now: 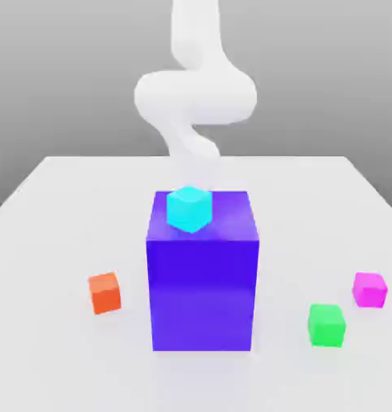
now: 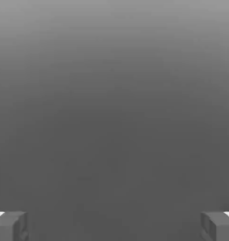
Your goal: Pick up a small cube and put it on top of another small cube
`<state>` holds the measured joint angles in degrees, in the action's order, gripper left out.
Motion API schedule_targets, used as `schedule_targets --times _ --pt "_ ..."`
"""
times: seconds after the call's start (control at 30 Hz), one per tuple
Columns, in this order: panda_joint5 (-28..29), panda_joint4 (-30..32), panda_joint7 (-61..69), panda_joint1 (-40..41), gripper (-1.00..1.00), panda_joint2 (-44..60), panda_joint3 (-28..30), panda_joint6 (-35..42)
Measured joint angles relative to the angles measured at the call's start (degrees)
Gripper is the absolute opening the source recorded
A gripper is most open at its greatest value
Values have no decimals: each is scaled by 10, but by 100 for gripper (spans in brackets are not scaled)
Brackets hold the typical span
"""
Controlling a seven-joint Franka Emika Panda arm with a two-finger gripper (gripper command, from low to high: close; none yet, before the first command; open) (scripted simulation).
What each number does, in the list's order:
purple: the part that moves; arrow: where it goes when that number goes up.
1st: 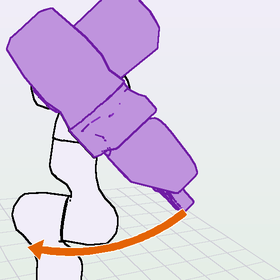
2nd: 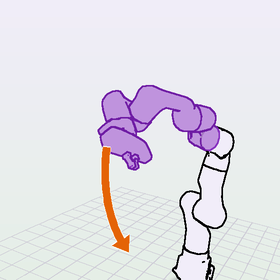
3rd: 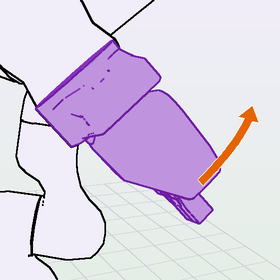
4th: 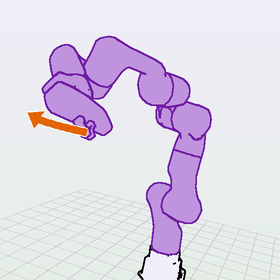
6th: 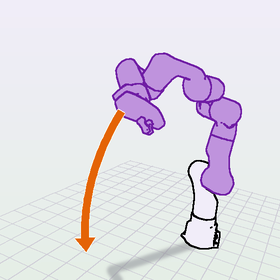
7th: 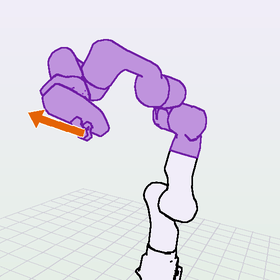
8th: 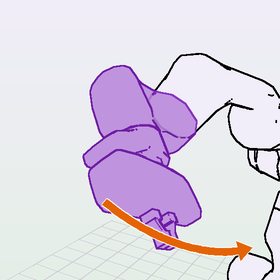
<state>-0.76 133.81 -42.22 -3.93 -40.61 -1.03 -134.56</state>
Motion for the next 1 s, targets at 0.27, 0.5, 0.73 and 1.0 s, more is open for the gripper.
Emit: schedule_targets --times 0.27,0.5,0.73,1.0 --pt "-20 66 115 -120 0 169 -49 -91" --pt "-16 123 198 -205 0 313 -113 -170" --pt "60 179 228 -300 0 463 -160 -247" --pt "157 163 171 -386 -100 606 -69 -351"
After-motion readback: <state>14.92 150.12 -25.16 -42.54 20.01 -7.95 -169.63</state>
